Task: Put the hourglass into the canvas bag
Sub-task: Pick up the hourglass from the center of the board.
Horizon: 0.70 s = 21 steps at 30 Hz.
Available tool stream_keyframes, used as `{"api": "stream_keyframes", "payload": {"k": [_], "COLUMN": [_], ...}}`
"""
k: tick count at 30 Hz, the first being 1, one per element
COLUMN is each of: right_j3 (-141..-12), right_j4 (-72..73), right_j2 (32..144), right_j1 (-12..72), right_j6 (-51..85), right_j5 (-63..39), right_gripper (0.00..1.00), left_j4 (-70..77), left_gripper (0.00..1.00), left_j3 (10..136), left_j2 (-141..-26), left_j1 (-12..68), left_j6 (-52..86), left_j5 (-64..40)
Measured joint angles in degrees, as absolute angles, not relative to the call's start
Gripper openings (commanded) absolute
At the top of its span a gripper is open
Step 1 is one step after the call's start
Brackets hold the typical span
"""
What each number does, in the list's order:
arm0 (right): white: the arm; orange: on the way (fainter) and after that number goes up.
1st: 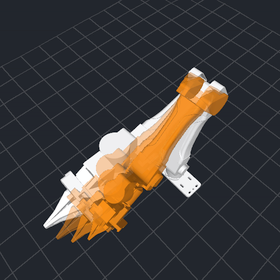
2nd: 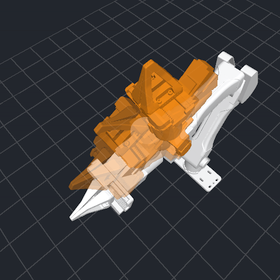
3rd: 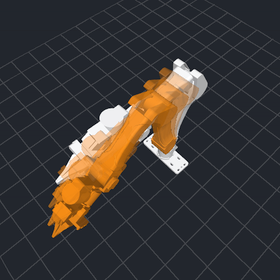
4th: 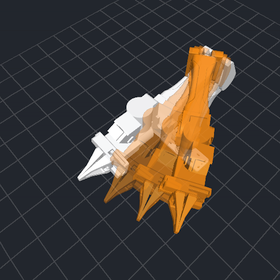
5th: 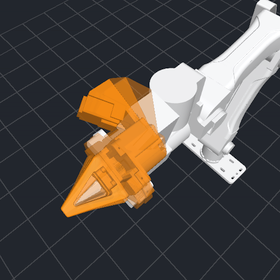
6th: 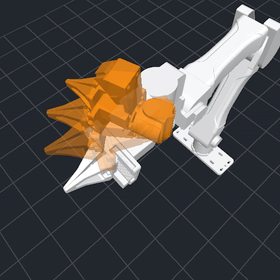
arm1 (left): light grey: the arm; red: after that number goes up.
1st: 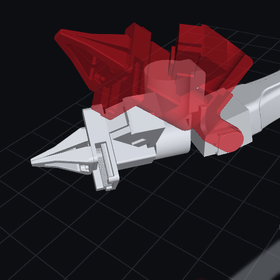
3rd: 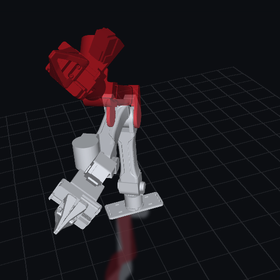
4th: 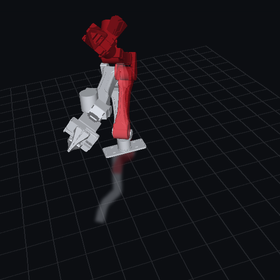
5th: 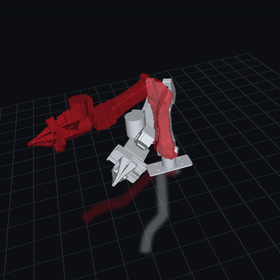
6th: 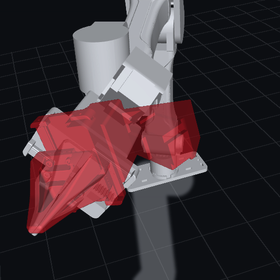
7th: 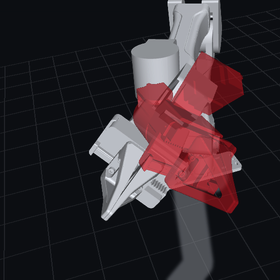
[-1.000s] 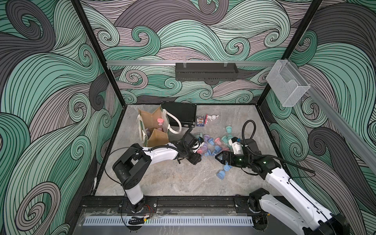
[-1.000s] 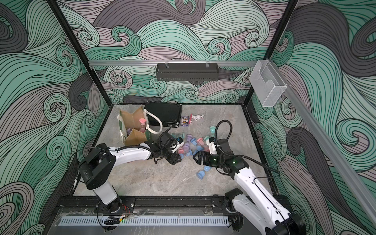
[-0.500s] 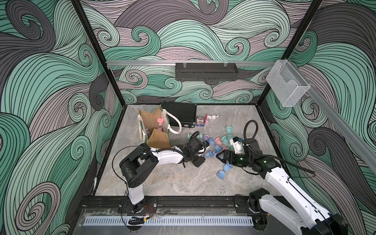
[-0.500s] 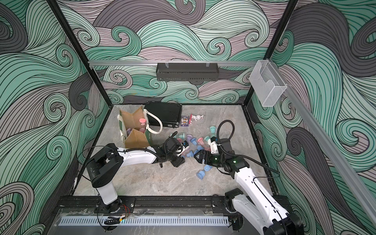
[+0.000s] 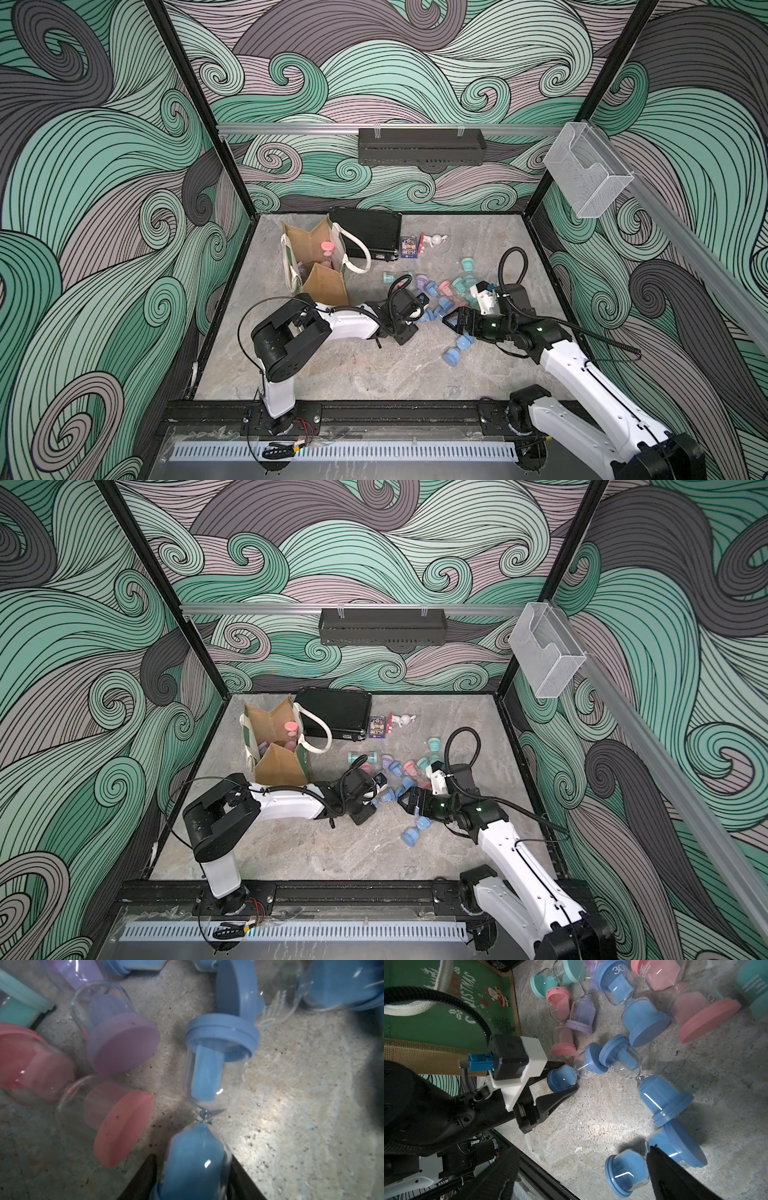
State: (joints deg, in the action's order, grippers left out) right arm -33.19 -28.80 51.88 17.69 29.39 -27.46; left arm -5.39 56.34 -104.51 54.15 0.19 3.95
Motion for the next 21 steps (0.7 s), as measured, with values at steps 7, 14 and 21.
{"api": "stream_keyframes", "payload": {"k": [7,14,21], "right_j3": [-33.19,-33.19,-33.76], "right_j4": [-27.94,-27.22,-27.70], "right_j2": [53.41,53.25,51.79], "right_j1": [17.21,16.60,16.36], "right_j6": [29.32,29.32,29.15], "right_j5": [-28.38,-28.86,-29.02], "right_gripper": [1.00,1.00,1.00], "left_j4": [-5.34,-7.51,-11.79], "left_gripper": [0.38,0.32,0.28], "left_j3": [56.21,56.21,55.77], "left_j2": [-104.49,-103.33,-96.64], "left_j1": [54.35,54.48,54.48], "left_j6": [-0.67,-1.65,-1.56], "left_j5": [4.14,4.51,4.69]}}
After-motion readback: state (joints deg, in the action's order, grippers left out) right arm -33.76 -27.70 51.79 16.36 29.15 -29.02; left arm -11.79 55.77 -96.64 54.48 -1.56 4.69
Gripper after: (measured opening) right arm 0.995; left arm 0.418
